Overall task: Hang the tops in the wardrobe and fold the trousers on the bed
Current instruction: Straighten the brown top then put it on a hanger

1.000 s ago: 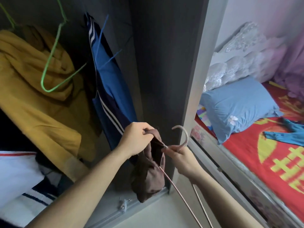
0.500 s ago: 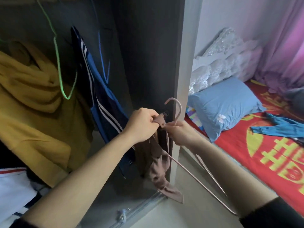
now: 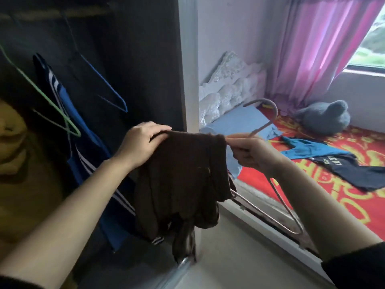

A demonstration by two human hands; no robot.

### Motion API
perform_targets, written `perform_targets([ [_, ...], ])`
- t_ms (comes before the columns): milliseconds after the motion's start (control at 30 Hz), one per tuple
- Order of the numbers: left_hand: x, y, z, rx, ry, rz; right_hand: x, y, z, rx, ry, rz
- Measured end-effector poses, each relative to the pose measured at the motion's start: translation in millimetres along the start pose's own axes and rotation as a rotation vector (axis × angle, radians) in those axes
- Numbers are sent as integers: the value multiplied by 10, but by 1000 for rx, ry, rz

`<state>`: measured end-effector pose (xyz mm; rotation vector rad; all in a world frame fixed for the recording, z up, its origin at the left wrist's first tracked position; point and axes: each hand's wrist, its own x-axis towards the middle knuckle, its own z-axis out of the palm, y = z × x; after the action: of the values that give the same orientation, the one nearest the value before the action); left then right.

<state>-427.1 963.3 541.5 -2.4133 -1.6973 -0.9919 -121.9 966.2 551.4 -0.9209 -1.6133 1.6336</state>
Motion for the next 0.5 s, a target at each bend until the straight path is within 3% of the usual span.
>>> perform_targets([
  [133,11,217,87,-299,-196,-3,-315,-47,-163,-205,178,23],
  [267,-33,640,361,-598,-449,-16,-614,1,-263,-227,365,61],
  [400,-47,1046,656,-776,-546,6,-857,199,-260,-289,492,73],
  [500,-73,1255,853,-821,-624,-32,-1047,309,-245,-484,583,34],
])
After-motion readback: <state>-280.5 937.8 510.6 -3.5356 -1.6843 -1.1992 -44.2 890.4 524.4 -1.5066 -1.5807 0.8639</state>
